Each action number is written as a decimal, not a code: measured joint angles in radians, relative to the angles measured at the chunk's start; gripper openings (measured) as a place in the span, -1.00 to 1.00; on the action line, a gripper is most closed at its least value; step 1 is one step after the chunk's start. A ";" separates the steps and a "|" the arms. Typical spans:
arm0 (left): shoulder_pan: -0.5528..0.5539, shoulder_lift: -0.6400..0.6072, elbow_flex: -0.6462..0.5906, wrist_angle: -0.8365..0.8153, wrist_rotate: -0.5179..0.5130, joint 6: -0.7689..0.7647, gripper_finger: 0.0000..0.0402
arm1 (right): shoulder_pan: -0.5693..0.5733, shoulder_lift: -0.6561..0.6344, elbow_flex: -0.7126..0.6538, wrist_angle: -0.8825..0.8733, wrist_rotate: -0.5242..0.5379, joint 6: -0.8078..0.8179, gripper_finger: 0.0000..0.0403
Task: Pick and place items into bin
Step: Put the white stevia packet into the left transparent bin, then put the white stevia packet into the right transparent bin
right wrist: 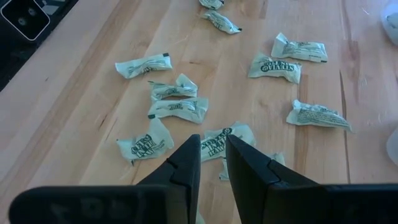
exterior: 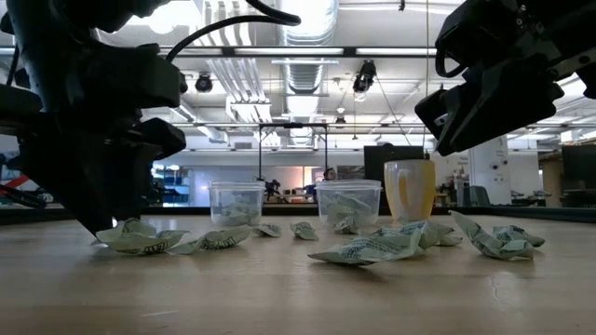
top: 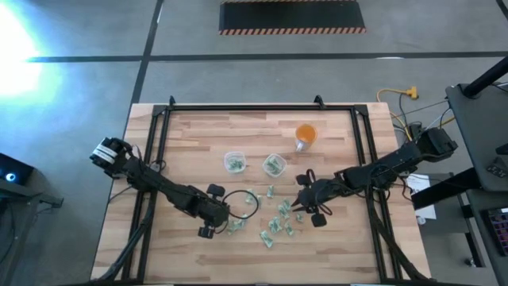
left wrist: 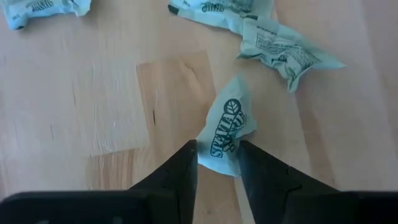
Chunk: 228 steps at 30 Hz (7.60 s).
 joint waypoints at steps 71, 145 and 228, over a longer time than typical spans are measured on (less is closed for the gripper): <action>0.451 -0.144 -0.003 0.148 -0.418 0.349 -0.92 | 0.000 0.000 -0.002 0.004 0.010 -0.003 -0.66; 0.194 -0.339 -0.011 0.178 -0.416 0.232 -0.53 | 0.000 0.063 -0.001 0.152 0.225 -0.105 -0.57; 0.193 -0.338 -0.024 0.191 -0.415 0.205 -0.53 | -0.081 0.276 0.001 0.156 0.127 0.106 -0.09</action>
